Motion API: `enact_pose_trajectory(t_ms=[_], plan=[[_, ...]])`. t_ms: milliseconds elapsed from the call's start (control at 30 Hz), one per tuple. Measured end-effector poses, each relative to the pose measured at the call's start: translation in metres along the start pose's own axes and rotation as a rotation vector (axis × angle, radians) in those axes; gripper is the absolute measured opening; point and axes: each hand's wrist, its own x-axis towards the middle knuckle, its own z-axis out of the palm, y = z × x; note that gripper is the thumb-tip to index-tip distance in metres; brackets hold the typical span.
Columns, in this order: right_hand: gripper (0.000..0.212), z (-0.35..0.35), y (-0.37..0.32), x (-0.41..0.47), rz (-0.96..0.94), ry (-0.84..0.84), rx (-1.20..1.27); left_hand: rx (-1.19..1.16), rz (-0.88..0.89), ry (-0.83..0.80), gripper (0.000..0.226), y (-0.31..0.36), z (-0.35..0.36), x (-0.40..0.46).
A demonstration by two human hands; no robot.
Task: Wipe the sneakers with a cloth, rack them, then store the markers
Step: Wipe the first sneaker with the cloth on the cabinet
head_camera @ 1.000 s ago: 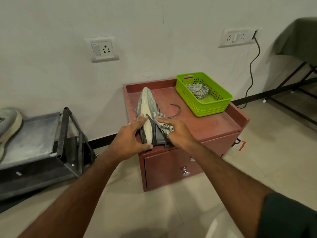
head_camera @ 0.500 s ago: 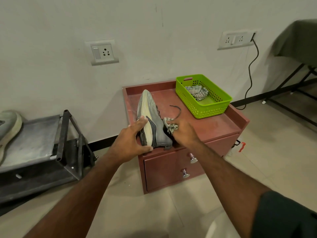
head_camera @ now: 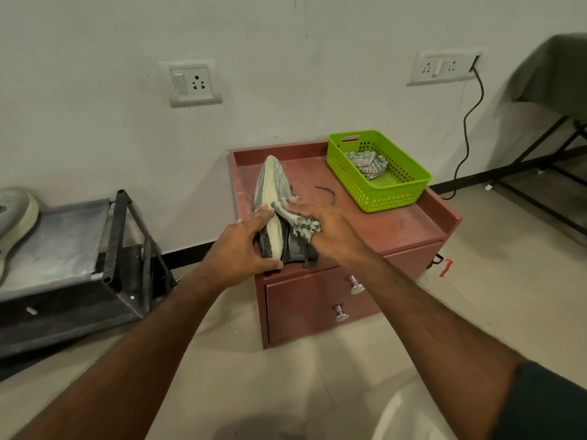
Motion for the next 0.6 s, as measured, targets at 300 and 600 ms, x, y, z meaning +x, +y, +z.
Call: enact_pose_trajectory(t_ms=[300, 600], plan=[[0.085, 0.000, -0.019, 0.011, 0.035, -0.047, -0.145, 0.015, 0.004, 0.015, 0.113, 0.002, 0.001, 0.000], [0.059, 0.001, -0.013, 0.029, 0.044, -0.058, -0.277, 0.038, -0.001, 0.010, 0.112, 0.002, 0.003, 0.001]])
